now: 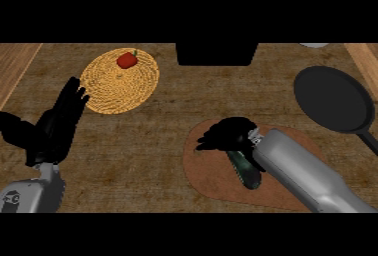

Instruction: Pick the eggplant from the cutting board and place it in the pan

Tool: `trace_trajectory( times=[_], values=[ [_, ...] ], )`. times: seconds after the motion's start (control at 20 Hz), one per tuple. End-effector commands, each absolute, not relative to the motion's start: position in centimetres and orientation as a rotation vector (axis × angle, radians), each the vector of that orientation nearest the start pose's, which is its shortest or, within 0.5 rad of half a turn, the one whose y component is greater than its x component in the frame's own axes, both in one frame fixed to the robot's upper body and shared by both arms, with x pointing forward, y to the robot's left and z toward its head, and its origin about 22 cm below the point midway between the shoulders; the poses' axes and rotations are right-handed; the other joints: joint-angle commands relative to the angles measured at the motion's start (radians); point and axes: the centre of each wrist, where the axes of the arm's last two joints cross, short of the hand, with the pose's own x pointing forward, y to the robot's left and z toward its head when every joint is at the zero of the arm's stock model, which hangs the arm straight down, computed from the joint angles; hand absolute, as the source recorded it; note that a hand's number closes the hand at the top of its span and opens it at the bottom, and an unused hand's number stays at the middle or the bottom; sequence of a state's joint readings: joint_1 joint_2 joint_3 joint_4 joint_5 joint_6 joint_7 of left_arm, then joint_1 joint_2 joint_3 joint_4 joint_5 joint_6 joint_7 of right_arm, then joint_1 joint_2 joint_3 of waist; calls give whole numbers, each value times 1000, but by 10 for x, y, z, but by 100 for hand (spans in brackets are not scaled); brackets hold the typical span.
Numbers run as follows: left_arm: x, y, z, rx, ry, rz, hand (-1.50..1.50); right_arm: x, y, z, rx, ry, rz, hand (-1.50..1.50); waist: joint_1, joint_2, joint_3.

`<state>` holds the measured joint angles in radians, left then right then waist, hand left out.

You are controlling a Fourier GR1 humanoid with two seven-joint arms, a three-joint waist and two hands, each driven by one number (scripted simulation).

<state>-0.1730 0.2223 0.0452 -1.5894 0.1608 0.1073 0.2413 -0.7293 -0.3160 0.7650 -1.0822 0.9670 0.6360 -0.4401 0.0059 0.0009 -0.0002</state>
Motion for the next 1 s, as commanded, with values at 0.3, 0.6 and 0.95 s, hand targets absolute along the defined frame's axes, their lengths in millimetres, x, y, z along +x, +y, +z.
trace_trajectory(
  times=[0.3, 0.6, 0.95],
  values=[
    [278, 272, 47, 95, -1513, 28, 0, 327, -110, 2, 97, -957, 2410, 150, 1, 1, 0],
    [285, 272, 65, 100, -1520, 40, 0, 323, -108, -8, 170, -1091, 2405, 150, -1, 1, 0],
    [284, 262, 73, 97, -1521, 51, 0, 344, -113, 0, 199, -1137, 2326, 150, 7, 2, 1]
  ],
)
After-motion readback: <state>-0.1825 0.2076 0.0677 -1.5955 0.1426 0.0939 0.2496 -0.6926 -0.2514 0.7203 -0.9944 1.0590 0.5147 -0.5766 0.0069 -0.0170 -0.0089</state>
